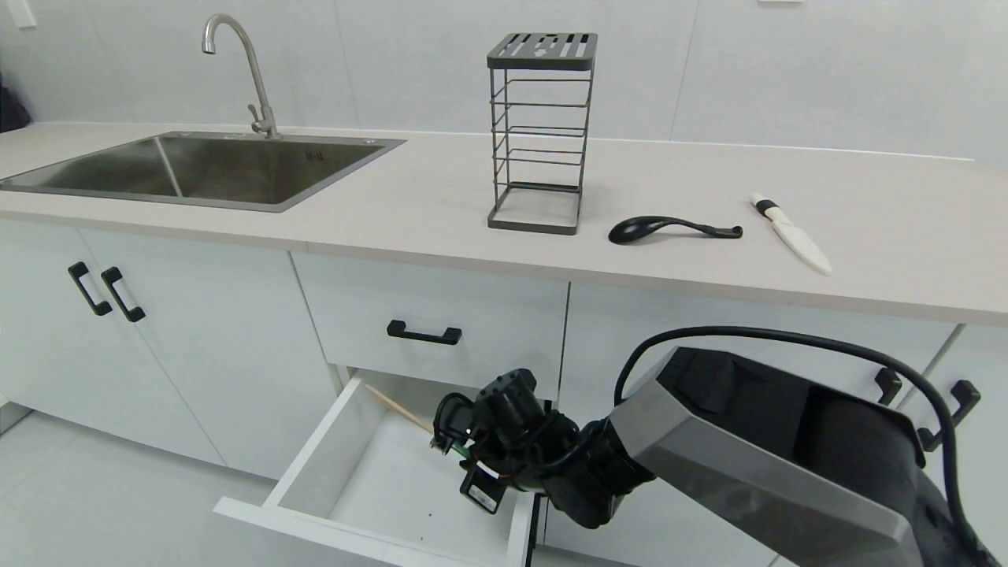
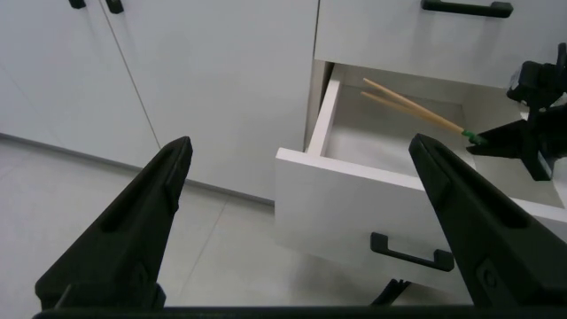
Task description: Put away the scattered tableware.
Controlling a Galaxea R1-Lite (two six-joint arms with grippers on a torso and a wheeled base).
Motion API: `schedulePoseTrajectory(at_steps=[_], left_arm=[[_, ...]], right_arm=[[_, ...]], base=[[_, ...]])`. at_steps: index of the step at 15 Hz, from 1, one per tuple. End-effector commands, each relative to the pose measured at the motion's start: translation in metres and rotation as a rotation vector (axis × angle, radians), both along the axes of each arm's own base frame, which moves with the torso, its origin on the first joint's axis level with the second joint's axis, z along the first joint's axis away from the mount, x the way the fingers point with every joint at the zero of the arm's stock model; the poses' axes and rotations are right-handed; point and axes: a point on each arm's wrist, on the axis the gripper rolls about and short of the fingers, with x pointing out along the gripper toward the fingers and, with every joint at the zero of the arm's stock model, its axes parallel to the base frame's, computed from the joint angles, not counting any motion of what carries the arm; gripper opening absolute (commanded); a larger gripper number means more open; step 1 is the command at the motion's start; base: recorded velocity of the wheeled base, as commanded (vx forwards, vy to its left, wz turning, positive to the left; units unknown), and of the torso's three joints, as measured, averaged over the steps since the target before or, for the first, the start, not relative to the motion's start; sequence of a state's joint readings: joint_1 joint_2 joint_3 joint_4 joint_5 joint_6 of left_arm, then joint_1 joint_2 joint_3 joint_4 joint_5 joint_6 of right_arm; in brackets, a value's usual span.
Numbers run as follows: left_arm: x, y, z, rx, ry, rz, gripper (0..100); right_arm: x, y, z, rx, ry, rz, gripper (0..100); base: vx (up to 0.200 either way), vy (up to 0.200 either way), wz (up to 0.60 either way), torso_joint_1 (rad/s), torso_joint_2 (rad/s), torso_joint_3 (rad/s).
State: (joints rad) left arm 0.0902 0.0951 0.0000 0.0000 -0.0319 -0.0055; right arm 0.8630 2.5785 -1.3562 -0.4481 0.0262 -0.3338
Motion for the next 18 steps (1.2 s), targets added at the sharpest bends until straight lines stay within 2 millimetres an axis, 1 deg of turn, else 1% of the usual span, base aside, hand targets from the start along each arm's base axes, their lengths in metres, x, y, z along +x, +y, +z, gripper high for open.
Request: schedulePoseTrajectory(at_steps=[1,5,8,9,12,13,14,15,16,17,18], left_arm=[[0.000,0.000,0.000,-0.001,0.001,0.000,100],[0.000,0.000,0.000,-0.001,0.001,0.000,100],[0.000,0.000,0.000,-0.001,0.001,0.000,100],[0.000,0.000,0.000,-0.001,0.001,0.000,100],[0.000,0.000,0.000,-0.001,0.001,0.000,100],[0.000,0.000,0.000,-0.001,0.001,0.000,100],[0.000,0.000,0.000,-0.001,0.001,0.000,100],[0.000,0.000,0.000,-0.001,0.001,0.000,100],[0.000,0.000,0.000,-0.001,0.001,0.000,100],[0.000,0.000,0.000,-0.001,0.001,0.000,100],[0.000,0.000,0.000,-0.001,0.001,0.000,100]], right_arm=[[-0.001,0.004,-0.010,0.001,0.019,0.001,0],[-0.013,0.015,-0.011,-0.017,0.059,0.041,0],[-0.013,0.016,-0.010,-0.030,0.077,0.048,0],[-0.015,0.017,-0.010,-0.042,0.084,0.056,100],[-0.014,0.021,-0.005,-0.016,0.057,0.060,100],[-0.013,0.022,0.001,0.001,0.045,0.061,100],[-0.015,0.026,0.021,0.034,0.012,0.072,100],[-0.016,0.028,0.035,0.056,-0.007,0.078,100],[-0.018,0.027,0.054,0.085,-0.028,0.080,100],[-0.020,0.024,0.058,0.084,-0.021,0.076,100],[-0.024,0.018,0.051,0.057,-0.003,0.075,100]], base=[[0.000,0.000,0.00,0.000,0.00,0.000],[0.000,0.000,0.00,0.000,0.00,0.000],[0.000,0.000,0.00,0.000,0.00,0.000],[0.000,0.000,0.00,0.000,0.00,0.000],[0.000,0.000,0.00,0.000,0.00,0.000],[0.000,0.000,0.00,0.000,0.00,0.000],[0.000,0.000,0.00,0.000,0.00,0.000],[0.000,0.000,0.00,0.000,0.00,0.000],[0.000,0.000,0.00,0.000,0.00,0.000],[0.000,0.000,0.00,0.000,0.00,0.000],[0.000,0.000,0.00,0.000,0.00,0.000]])
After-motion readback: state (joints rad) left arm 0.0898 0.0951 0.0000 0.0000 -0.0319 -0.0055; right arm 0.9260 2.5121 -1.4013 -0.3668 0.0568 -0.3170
